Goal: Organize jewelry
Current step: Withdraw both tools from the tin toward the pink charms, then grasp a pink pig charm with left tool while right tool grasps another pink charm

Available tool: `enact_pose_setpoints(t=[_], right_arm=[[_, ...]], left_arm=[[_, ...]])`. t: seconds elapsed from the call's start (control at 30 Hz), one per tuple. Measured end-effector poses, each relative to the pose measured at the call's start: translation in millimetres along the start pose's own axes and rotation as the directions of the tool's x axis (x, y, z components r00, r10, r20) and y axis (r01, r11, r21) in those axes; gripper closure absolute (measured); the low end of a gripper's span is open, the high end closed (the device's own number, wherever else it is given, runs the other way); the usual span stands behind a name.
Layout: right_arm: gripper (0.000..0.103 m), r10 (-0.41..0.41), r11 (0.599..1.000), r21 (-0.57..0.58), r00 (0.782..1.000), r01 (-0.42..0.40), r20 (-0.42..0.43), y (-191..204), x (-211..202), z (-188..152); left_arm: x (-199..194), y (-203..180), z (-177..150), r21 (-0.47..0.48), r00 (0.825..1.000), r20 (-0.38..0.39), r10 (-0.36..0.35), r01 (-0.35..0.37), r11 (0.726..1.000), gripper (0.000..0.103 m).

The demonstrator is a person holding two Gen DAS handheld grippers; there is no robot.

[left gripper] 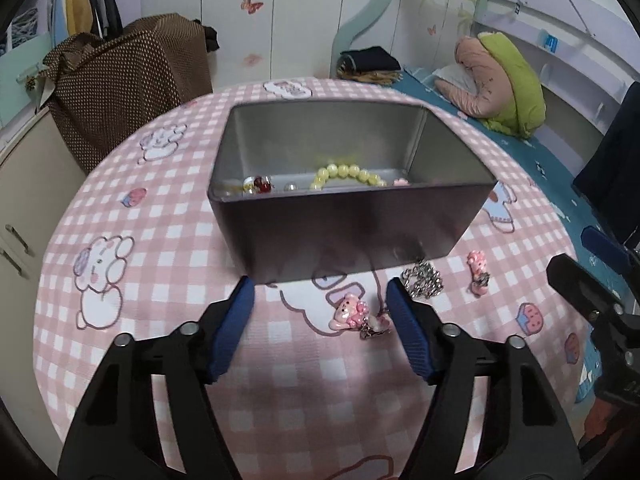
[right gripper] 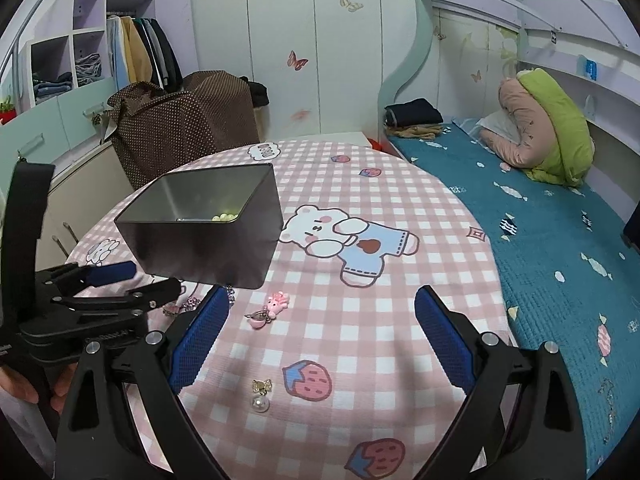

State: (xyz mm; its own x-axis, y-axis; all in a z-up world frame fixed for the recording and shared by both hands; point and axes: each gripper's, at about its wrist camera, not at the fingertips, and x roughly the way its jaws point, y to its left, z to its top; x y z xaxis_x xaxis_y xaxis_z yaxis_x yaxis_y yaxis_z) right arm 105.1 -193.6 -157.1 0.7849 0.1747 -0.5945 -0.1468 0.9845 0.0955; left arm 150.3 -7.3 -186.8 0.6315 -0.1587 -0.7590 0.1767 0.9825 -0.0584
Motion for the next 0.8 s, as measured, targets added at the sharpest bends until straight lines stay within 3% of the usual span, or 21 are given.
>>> enact_pose_setpoints(t=[0.1,0.27,0.33,0.5,0.7,0.77,0.8], right_arm=[[0.013,-0.002,1.000,-0.002,1.000,0.002,-0.012,-0.6,3.5,-1.3],[0.013,0.029,0.999,-0.020,0.999,-0.030,-0.027,3.7,9.3,-1.3],[0.013,0.053,0.999,-0.011,0.998,-0.053,-0.029,5.6,13.2,-0.4],[0.026,0.054,0.997,-0.059,0.997,-0.057,-0.049,18.7,26.3,4.1],[0.049,0.031,0.994,-0.104,0.992,-0.044,-0.125,32.8,48.2,1.7],[0.079,0.046,0.994,-0.087,0.987,-0.060,-0.155,31.4,52.8,-0.7],[0.082,0.058,0.995,-0.075,0.986,-0.071,-0.159,29.6,53.3,-0.4]], left_arm=[[1.4,-0.7,-3.3,0.010,1.000,-0.001,-0.003,0.003,1.000,0.050],[-4.2,-3.5,-9.1,0.048,0.999,0.006,-0.035,0.035,0.998,0.081],[-5.6,-4.7,-10.1,0.064,0.999,0.004,-0.040,0.040,0.997,0.081],[-8.0,-2.9,-12.3,0.055,0.998,0.002,-0.058,0.058,0.997,0.081],[-11.2,7.0,-10.4,0.025,0.998,0.009,-0.055,0.055,0.998,0.081],[-13.2,9.9,-11.2,0.020,0.999,0.017,-0.047,0.047,0.999,0.081],[-14.1,11.5,-11.0,0.018,0.999,0.023,-0.046,0.045,0.999,0.081]])
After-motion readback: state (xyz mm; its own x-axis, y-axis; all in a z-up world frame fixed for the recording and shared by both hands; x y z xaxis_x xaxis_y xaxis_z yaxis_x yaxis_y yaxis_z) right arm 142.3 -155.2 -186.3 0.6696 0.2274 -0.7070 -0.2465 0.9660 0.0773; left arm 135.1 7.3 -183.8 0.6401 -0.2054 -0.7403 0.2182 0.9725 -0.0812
